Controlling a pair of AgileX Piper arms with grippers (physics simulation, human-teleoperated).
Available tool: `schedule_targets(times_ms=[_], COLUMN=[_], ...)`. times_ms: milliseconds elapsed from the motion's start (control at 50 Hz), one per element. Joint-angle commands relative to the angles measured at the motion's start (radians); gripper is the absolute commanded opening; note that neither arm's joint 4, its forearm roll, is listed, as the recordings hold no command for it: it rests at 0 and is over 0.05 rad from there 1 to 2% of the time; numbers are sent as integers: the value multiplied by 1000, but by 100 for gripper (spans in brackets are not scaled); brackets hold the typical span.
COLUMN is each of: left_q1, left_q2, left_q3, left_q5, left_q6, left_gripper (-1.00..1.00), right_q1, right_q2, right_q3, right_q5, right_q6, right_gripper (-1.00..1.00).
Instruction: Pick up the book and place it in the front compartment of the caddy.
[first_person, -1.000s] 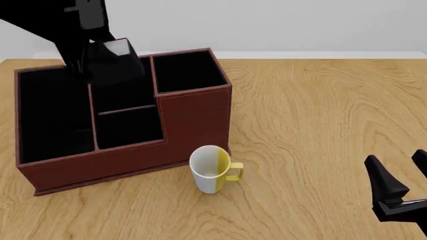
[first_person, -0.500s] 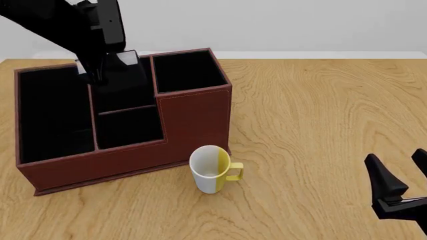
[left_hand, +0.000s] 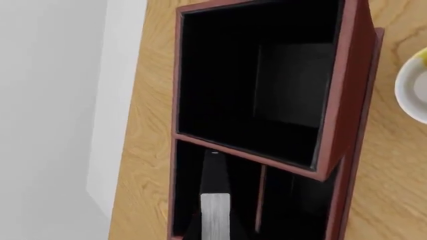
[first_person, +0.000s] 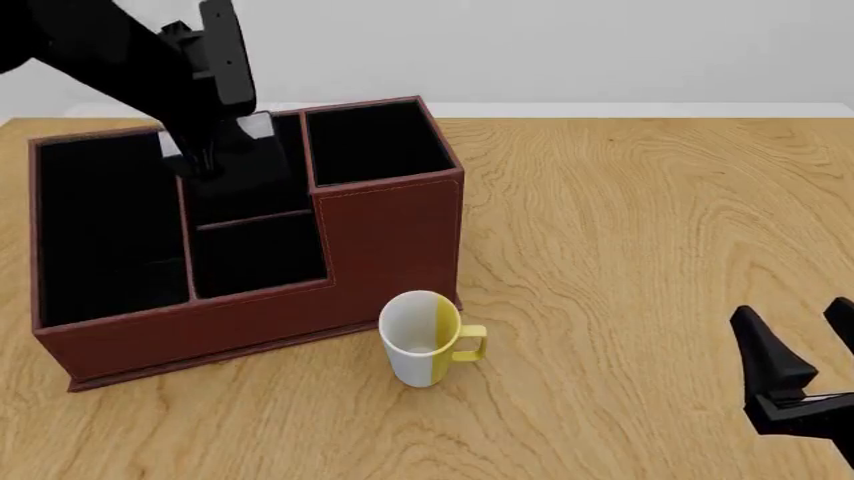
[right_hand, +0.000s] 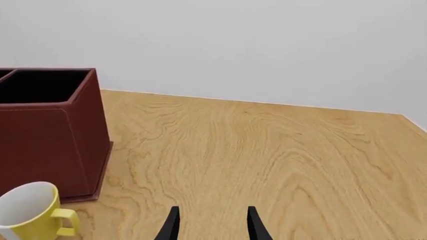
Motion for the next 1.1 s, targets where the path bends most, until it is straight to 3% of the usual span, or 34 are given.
schedule_targets(times_ms=[20,180,200,220,280,300,340,380,400,420,440,600,840,880,980,1060,1100], left_q1=[6,-15,-8,-23,-4,-27,-42,-18,-43,-34,-19,-28,-50,-40,-45,-89,-97], left_q2=[74,70,69,69,80,65,37,73,44,36,55,2,-104,-130,-177,-244,-271], left_q3=[35,69,93,79,85,90,133,66,85,103,64,63,-53,-29,-8,-12,18], left_q5=[-67,-110,-148,-125,-177,-150,-196,-191,-179,-214,-192,-154,-3,-9,-9,-12,-16], left_q6=[12,6,33,-4,25,-1,18,3,0,28,16,21,-17,11,0,-75,-76], left_gripper=[-100,-100,-100,-100,-100,-100,-100,-100,100,100,100,100,100,100,100,100,100], right_q1=[-6,-6,-7,-6,-7,-7,-8,-7,-7,-7,-8,-10,-8,-3,-3,0,1], right_q2=[3,9,4,0,-7,-10,-7,-7,-5,-7,-7,-39,-123,-142,-181,-208,-200], right_q3=[0,0,0,0,0,0,0,0,0,0,0,0,0,0,0,0,0], right_q5=[-3,-8,-4,-1,5,8,5,4,3,5,5,28,95,111,141,159,152], right_q6=[6,8,9,8,8,8,8,8,8,9,10,11,1,-4,-2,-7,-7], right_gripper=[100,100,100,100,100,100,100,100,100,100,100,100,100,100,100,100,100])
